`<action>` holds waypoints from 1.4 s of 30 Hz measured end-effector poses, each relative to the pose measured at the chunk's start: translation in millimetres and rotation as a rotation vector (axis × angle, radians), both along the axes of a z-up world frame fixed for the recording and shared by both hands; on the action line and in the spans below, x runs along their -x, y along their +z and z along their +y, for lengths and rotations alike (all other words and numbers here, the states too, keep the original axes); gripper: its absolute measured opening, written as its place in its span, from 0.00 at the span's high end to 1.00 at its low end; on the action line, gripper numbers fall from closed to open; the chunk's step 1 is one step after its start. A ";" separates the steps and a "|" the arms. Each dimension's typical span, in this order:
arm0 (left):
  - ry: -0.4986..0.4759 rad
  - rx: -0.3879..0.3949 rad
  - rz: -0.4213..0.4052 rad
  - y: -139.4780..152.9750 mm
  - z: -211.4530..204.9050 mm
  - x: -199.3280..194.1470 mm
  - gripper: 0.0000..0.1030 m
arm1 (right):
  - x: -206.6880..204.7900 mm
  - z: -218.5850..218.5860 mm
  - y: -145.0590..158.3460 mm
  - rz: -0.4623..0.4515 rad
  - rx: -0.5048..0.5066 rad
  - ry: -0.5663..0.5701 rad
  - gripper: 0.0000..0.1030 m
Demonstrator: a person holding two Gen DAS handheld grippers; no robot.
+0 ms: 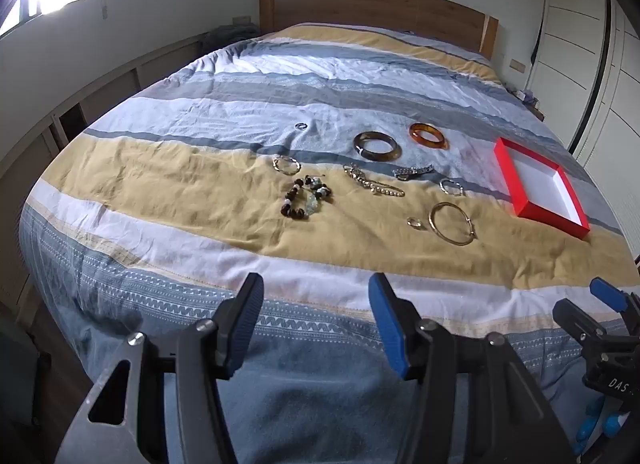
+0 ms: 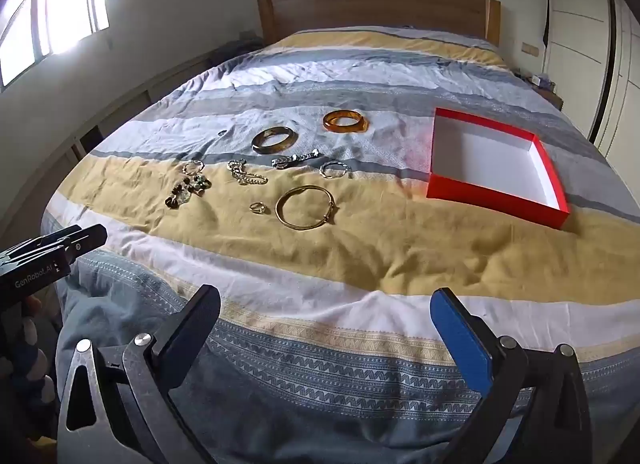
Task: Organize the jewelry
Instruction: 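Move both tools toward the jewelry laid out on the bed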
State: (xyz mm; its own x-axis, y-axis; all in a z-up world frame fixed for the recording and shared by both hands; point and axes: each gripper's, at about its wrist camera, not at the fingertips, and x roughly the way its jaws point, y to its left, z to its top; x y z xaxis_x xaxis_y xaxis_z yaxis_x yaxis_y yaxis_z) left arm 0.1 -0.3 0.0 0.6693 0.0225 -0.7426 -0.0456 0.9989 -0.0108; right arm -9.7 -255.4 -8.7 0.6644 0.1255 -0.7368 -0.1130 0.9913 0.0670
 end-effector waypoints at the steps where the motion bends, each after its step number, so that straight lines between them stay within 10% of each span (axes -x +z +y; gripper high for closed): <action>1: 0.000 0.001 0.004 -0.4 -0.6 -0.4 0.49 | 0.8 -1.1 -1.1 0.003 0.004 0.001 0.00; 42: 0.054 0.043 -0.041 19.6 21.1 41.2 0.49 | 48.8 2.7 36.7 -0.084 -0.027 -0.006 0.00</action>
